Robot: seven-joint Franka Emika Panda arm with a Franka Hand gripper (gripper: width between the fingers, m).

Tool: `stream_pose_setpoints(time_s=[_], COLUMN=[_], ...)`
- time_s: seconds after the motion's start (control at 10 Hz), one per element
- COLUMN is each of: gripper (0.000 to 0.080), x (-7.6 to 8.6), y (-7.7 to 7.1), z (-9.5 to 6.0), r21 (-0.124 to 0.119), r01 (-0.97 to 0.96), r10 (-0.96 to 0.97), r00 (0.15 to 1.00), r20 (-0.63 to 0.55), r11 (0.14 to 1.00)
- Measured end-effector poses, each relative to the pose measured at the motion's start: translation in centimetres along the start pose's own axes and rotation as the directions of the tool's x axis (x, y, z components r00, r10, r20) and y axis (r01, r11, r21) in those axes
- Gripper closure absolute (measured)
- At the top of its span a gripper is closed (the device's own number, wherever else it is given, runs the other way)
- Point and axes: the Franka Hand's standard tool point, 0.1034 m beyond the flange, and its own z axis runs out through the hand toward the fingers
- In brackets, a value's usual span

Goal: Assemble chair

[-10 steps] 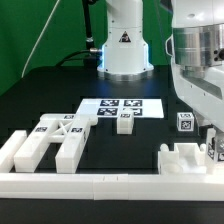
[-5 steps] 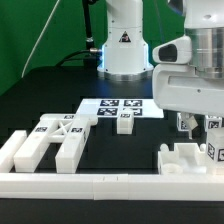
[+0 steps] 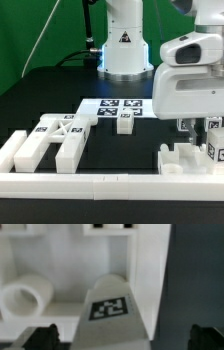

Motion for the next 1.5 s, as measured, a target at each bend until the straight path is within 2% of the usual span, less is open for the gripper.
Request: stream_pose_setpoints(time_s=[0.1, 0.2, 0.3, 0.4, 0.5, 0.6, 0.8, 0.9, 1.0, 1.1, 1.3, 1.5], gripper=[0.0272, 0.0442, 0.0442, 0.0505, 0.0506, 0.0506, 0.0506, 0.0506, 0.0508, 0.0508, 0.0508, 0.0508], x=[0.0, 0.0, 0.04, 0.01, 0.02, 0.01, -0.14, -0.28, 0.11, 0.15, 0.23, 0.27], y=[0.0, 0.0, 0.28, 0.38, 0.42, 0.39, 0.33, 0.27, 0.31, 0.42, 0.5, 0.38], z=[0.0, 0.0, 0.0, 0.07, 0.07, 0.07, 0.14, 0.08, -0.08, -0.05, 0.13, 0.25], r21=[0.001, 0.001, -0.002, -0.003, -0.004, -0.005, -0.014, -0.026, -0.019, -0.015, -0.011, -0.014], r01=[-0.032, -0.084, -0.149, -0.217, -0.26, -0.428, -0.663, -0.775, -0.843, -0.912, -0.991, -1.0], r10=[0.032, 0.084, 0.149, 0.217, 0.26, 0.428, 0.663, 0.776, 0.843, 0.911, 0.988, 0.996], r00=[0.999, 0.996, 0.989, 0.976, 0.966, 0.904, 0.748, 0.631, 0.537, 0.409, 0.133, -0.021], r20=[0.0, 0.0, -0.001, 0.0, 0.0, -0.002, 0.0, 0.019, 0.035, 0.048, 0.08, 0.09], r11=[0.999, 0.996, 0.989, 0.976, 0.966, 0.904, 0.748, 0.631, 0.538, 0.411, 0.134, -0.02])
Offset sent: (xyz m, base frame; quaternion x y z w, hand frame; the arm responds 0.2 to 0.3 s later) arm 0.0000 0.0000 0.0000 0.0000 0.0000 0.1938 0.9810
